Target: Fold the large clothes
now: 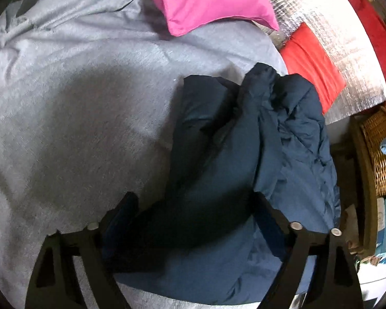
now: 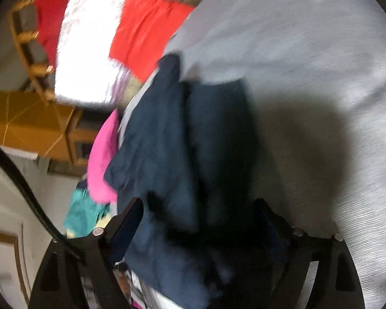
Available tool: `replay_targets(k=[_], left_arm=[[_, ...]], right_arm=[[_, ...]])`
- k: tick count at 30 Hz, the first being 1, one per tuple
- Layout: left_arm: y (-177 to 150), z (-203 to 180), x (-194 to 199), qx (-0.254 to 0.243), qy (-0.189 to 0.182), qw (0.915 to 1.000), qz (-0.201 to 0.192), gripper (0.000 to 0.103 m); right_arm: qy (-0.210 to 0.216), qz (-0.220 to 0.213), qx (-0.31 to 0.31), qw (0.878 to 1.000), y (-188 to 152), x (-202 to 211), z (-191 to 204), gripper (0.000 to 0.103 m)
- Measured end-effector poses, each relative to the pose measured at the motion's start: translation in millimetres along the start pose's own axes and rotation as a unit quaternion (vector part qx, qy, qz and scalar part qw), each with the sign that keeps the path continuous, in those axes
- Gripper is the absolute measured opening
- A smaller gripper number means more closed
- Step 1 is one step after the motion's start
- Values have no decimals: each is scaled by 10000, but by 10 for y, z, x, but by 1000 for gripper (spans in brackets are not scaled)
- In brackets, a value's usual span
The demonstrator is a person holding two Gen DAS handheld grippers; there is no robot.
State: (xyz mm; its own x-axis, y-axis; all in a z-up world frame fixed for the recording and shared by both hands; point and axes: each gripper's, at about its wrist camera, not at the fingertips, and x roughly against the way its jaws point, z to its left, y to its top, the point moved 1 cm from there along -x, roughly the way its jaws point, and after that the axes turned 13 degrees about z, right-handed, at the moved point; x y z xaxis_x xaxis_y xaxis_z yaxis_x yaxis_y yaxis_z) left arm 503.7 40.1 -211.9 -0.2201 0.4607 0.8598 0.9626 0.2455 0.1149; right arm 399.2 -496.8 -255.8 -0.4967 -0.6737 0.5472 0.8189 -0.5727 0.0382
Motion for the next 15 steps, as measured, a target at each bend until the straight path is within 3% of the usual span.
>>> replay_targets(k=[4, 8, 9, 11, 15], left_arm=[[-14, -38, -45, 16, 69, 10000, -40, 88], [-21, -55, -51, -42, -7, 10000, -61, 85], [-45, -57, -37, -68, -4, 9999, -83, 81], [-87, -109, -23, -249, -65, 9996, -100, 53], [-215, -201, 55, -615, 197, 9977, -191, 40]], right_arm=[[-610, -165, 435, 9971, -41, -178, 187, 86], [-819, -343, 436, 9951, -69, -228, 248, 64], [-848, -379, 460, 9946, -83, -226, 265, 58], [-1042, -544, 621, 9911, -119, -225, 383, 52], [-1303, -824, 928, 9837, -211, -196, 679, 43]])
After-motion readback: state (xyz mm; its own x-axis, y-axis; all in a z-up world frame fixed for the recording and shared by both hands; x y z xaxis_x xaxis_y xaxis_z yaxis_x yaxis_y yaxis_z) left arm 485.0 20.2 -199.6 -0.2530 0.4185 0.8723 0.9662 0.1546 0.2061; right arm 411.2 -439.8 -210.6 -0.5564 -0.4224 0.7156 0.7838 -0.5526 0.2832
